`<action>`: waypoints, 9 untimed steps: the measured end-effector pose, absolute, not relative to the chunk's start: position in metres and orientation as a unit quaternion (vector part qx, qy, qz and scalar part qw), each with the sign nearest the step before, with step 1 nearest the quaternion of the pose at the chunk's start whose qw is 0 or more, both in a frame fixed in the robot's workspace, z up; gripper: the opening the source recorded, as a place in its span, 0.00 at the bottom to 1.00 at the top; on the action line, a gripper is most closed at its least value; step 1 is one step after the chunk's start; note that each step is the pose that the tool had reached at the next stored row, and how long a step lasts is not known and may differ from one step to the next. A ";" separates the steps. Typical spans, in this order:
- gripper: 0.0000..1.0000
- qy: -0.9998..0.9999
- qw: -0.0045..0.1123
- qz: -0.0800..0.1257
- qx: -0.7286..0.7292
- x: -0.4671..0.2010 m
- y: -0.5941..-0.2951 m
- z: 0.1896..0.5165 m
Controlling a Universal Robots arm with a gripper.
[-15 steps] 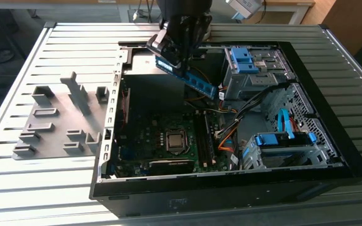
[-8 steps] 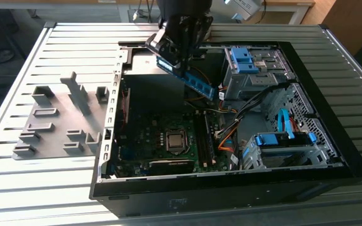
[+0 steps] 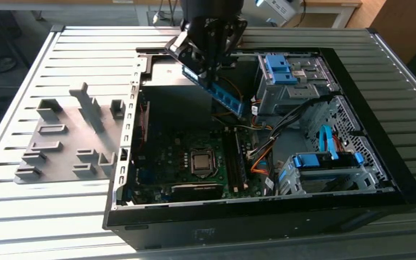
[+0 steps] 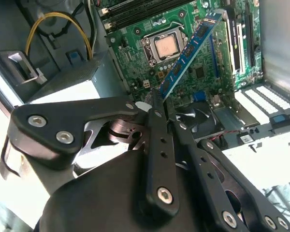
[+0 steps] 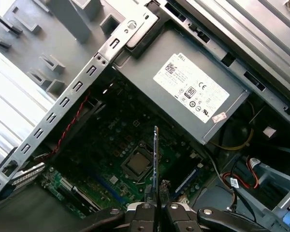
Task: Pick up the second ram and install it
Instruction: 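Insert the second ram into the second slot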
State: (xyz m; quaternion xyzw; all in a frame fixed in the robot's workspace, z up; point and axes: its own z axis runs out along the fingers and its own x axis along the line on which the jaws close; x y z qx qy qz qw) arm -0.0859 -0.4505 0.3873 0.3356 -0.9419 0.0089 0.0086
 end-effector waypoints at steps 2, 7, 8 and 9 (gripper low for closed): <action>0.14 -0.945 0.009 0.009 0.326 -0.086 -0.450 0.387; 0.14 -0.947 0.009 0.009 0.320 -0.077 -0.450 0.385; 0.14 -0.948 0.008 0.009 0.318 -0.076 -0.450 0.384; 0.14 -0.949 0.008 0.009 0.315 -0.076 -0.450 0.383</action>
